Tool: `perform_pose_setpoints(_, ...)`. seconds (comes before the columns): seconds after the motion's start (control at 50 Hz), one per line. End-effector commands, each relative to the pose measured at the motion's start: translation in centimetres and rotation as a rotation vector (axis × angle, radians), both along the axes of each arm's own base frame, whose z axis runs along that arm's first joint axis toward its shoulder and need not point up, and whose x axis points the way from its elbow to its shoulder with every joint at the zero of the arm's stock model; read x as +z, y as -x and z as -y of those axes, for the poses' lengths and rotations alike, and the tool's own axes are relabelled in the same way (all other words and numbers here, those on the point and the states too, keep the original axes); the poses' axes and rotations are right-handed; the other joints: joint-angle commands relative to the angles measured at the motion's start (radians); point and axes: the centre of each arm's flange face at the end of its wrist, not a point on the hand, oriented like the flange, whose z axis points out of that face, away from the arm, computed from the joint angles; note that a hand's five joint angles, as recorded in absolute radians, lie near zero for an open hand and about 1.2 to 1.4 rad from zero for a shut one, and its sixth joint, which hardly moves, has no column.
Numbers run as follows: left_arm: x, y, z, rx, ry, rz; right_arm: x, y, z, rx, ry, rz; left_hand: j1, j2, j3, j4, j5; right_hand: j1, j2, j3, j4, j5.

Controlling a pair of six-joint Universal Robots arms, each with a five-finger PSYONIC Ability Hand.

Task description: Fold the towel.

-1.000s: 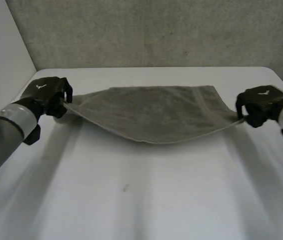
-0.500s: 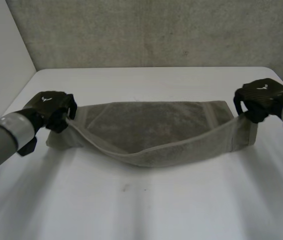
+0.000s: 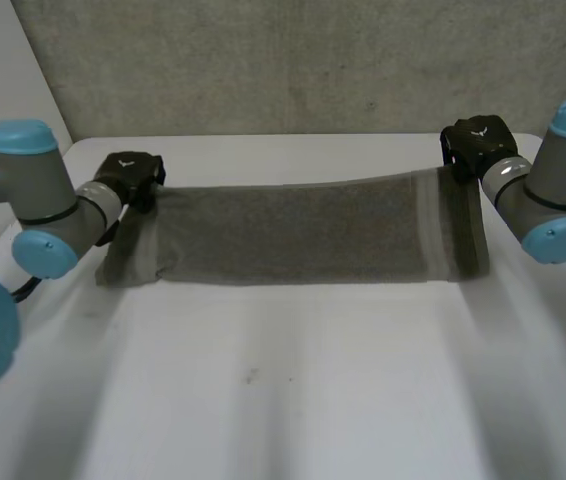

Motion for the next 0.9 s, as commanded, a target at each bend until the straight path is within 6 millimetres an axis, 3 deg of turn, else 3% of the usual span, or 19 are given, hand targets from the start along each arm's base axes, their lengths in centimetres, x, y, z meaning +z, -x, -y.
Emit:
perform_pose_setpoints(0.02,-1.9,0.6,0.6,-0.007,-0.040,0.012,-1.1,-0.1,1.4,-0.013,0.058,0.006,0.238,0.177,0.180,0.179,0.199,0.003,0.184,0.181,0.179,0.187)
perform_pose_setpoints(0.16,-1.8,0.6,0.7,-0.007,-0.029,0.008,-2.4,-0.4,1.9,-0.009,0.062,0.003,0.238,0.177,0.180,0.179,0.199,0.003,0.184,0.181,0.179,0.187)
perform_pose_setpoints(0.18,-1.4,0.7,0.8,-0.008,-0.018,0.004,-2.5,-0.3,2.0,-0.010,0.066,0.004,0.160,0.099,0.102,0.101,0.121,0.003,0.184,0.181,0.179,0.187)
perform_pose_setpoints(0.2,-1.2,0.7,0.8,-0.008,-0.009,0.001,-2.5,-0.3,2.2,-0.018,0.074,0.004,-0.178,-0.239,-0.236,-0.237,-0.217,-0.229,-0.048,-0.050,-0.053,-0.045)
perform_pose_setpoints(0.22,-1.2,0.7,0.8,-0.008,-0.009,0.001,-2.5,-0.3,2.2,-0.018,0.074,0.004,-0.181,-0.242,-0.240,-0.241,-0.220,-0.231,-0.050,-0.053,-0.055,-0.047)
perform_pose_setpoints(0.24,-1.0,0.7,0.8,-0.008,-0.005,0.002,-2.4,-0.3,2.3,-0.019,0.082,0.006,-0.690,-0.751,-0.748,-0.749,-0.729,-1.205,-1.024,-1.026,-1.029,-1.021)
perform_pose_setpoints(0.26,-0.7,0.8,0.8,-0.009,0.001,0.001,-2.4,-0.3,2.4,-0.023,0.086,0.007,-0.983,-1.044,-1.042,-1.043,-1.022,-1.219,-1.038,-1.041,-1.043,-1.035)
perform_pose_setpoints(0.38,0.5,2.1,0.0,-0.036,0.017,-0.007,-1.0,-0.4,2.4,-0.018,0.113,0.014,-0.983,-1.043,-1.041,-1.042,-1.022,-1.219,-1.038,-1.041,-1.043,-1.035)
perform_pose_setpoints(0.42,1.8,2.5,-0.4,-0.043,0.031,-0.015,1.7,-0.3,2.3,-0.023,0.160,0.034,-0.983,-1.043,-1.041,-1.042,-1.022,-1.219,-1.038,-1.041,-1.043,-1.035)
perform_pose_setpoints(0.44,1.8,2.5,-0.4,-0.043,0.031,-0.015,1.7,-0.3,2.3,-0.023,0.160,0.034,-0.983,-1.043,-1.041,-1.042,-1.022,-1.219,-1.038,-1.041,-1.043,-1.035)
perform_pose_setpoints(0.48,3.8,2.4,-1.0,-0.040,0.035,-0.030,4.4,-0.1,1.8,-0.024,0.189,0.050,-0.983,-1.043,-1.041,-1.042,-1.022,-1.219,-1.038,-1.041,-1.043,-1.035)
perform_pose_setpoints(0.5,3.8,2.4,-1.0,-0.040,0.035,-0.030,4.4,-0.1,1.8,-0.024,0.190,0.050,-0.983,-1.043,-1.041,-1.042,-1.022,-1.219,-1.038,-1.041,-1.043,-1.035)
perform_pose_setpoints(0.52,3.8,2.4,-1.0,-0.040,0.035,-0.030,5.9,-0.1,1.3,-0.022,0.200,0.056,-0.983,-1.043,-1.041,-1.042,-1.022,-1.219,-1.038,-1.041,-1.043,-1.035)
perform_pose_setpoints(0.56,6.1,2.1,-2.2,-0.035,0.005,-0.054,6.9,0.1,0.8,-0.022,0.191,0.059,-0.983,-1.044,-1.042,-1.043,-1.022,-1.219,-1.038,-1.041,-1.043,-1.035)
perform_pose_setpoints(0.6,7.0,1.9,-2.6,-0.033,0.000,-0.057,8.4,0.3,-0.8,-0.016,0.132,0.044,-0.983,-1.044,-1.041,-1.042,-1.022,-1.219,-1.038,-1.041,-1.043,-1.035)
perform_pose_setpoints(0.72,9.0,0.6,-4.9,-0.014,-0.059,-0.047,8.8,1.0,-3.5,-0.019,-0.021,0.010,-0.983,-1.043,-1.041,-1.042,-1.022,-1.219,-1.038,-1.041,-1.043,-1.035)
perform_pose_setpoints(0.76,9.1,0.2,-5.7,-0.008,-0.081,-0.042,8.2,1.7,-5.4,-0.017,-0.141,-0.011,-0.983,-1.043,-1.041,-1.042,-1.022,-1.219,-1.038,-1.041,-1.043,-1.035)
perform_pose_setpoints(0.84,8.9,-1.3,-8.2,0.008,-0.155,-0.029,7.5,2.0,-7.4,-0.010,-0.231,-0.027,-0.983,-1.043,-1.041,-1.042,-1.022,-1.219,-1.038,-1.041,-1.043,-1.035)
perform_pose_setpoints(0.9,8.8,-1.6,-9.0,0.011,-0.165,-0.027,6.6,2.1,-9.1,0.017,-0.281,-0.035,-0.983,-1.043,-1.041,-1.042,-1.022,-1.136,-0.955,-0.958,-0.960,-0.952)
